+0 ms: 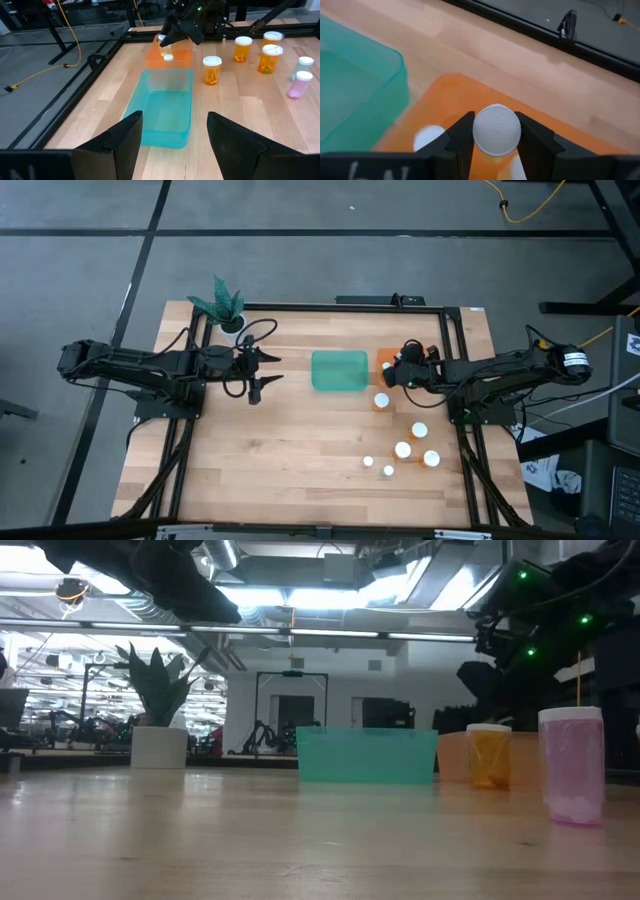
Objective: Pick and place medicine bottles into bin by pill shape (circle, oval)
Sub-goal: Put the yellow pill bottle into the orange bin
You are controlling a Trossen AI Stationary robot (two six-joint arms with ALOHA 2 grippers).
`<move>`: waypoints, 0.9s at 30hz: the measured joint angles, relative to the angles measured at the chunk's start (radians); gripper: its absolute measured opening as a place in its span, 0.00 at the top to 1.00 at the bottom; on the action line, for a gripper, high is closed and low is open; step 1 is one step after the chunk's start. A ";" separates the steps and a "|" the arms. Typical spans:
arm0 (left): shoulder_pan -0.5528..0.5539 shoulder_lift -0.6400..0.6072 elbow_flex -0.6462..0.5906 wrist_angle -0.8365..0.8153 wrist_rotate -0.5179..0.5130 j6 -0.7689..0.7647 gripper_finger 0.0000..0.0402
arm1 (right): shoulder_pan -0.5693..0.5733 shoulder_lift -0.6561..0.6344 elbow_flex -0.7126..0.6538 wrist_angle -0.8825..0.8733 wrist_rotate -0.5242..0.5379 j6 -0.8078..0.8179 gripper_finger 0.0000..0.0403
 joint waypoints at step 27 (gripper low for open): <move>0.000 0.000 0.000 -0.003 0.000 0.000 0.47 | -0.091 0.089 -0.003 0.139 -0.070 -0.104 0.67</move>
